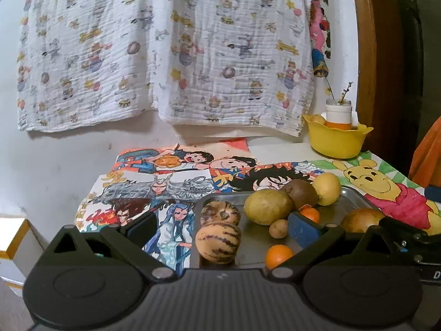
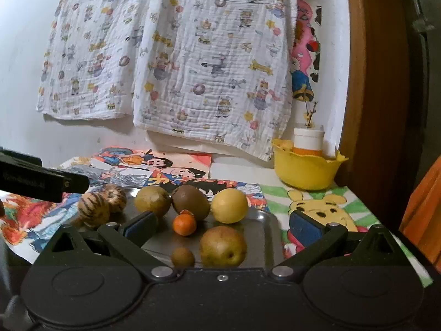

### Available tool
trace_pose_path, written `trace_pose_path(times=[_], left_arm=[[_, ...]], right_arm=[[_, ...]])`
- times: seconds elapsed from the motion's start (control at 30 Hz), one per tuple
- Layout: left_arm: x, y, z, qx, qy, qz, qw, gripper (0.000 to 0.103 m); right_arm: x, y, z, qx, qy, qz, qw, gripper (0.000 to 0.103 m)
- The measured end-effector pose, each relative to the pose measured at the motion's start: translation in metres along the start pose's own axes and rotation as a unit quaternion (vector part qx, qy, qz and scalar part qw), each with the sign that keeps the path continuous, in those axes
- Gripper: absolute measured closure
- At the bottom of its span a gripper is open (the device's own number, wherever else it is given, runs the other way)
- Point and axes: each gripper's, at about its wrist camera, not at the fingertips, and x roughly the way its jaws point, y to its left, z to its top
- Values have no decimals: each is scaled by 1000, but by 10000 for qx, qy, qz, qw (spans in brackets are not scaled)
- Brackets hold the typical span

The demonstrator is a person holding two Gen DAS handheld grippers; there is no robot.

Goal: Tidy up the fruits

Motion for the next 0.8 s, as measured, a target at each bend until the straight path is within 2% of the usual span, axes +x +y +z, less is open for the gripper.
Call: trace_pose_path(times=[0.27, 0.4, 0.57, 0.8], left_arm=[[-13, 12, -17, -28, -61, 24, 10000, 0], [-19, 15, -30, -35, -81, -9, 10000, 0], [-19, 16, -43, 29, 45, -82, 10000, 0], [-16, 18, -56, -39, 224, -158, 9996, 0]], right_arm=[[-16, 12, -8, 34, -102, -81, 9999, 1], [-18, 12, -13, 204, 3, -100, 9997, 1], [-17, 13, -21, 170, 101, -153, 9997, 1], [-19, 9, -29, 470, 298, -120, 9984, 1]])
